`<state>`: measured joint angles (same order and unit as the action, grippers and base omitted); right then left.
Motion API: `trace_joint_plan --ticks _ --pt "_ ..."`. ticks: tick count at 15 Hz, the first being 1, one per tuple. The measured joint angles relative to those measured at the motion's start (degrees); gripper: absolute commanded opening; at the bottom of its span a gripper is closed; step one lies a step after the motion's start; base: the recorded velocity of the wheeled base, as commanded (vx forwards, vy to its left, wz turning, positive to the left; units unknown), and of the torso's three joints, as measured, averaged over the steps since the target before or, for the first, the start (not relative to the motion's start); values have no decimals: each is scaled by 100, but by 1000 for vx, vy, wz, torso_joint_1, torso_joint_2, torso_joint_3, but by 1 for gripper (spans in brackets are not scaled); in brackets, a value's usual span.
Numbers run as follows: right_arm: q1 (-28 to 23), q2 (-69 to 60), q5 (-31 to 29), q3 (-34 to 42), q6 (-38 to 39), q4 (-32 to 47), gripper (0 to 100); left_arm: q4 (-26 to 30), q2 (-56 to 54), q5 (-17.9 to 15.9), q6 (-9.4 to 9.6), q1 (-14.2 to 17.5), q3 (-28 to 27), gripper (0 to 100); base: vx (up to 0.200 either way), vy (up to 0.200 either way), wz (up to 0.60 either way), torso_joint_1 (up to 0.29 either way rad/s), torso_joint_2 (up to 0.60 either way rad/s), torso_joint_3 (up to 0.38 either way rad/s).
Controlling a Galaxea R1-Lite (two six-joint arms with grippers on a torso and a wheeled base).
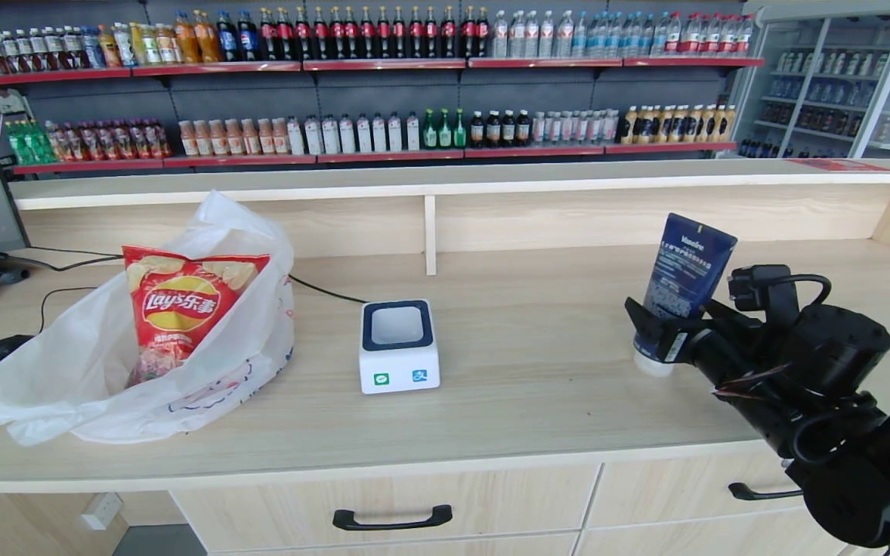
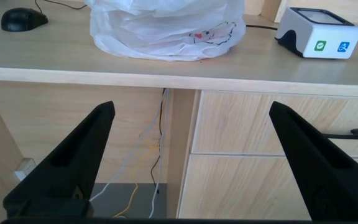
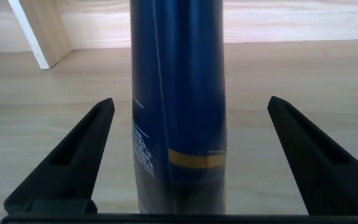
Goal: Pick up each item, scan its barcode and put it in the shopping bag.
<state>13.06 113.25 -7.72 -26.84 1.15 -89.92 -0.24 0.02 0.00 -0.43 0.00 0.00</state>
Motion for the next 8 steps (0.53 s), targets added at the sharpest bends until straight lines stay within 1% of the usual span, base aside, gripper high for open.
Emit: trace_joint_plan --ticks 3,4,8 --pt "-7 94 0 -72 30 -2 100 6 0 0 0 0 0 100 0 0 0 0 0 0" --pt "-7 117 -2 -90 30 -2 0 9 0 0 0 0 0 100 0 0 0 0 0 0" --pt "-11 157 -7 -127 20 6 0 13 0 0 0 2 0 100 0 0 0 0 0 0"
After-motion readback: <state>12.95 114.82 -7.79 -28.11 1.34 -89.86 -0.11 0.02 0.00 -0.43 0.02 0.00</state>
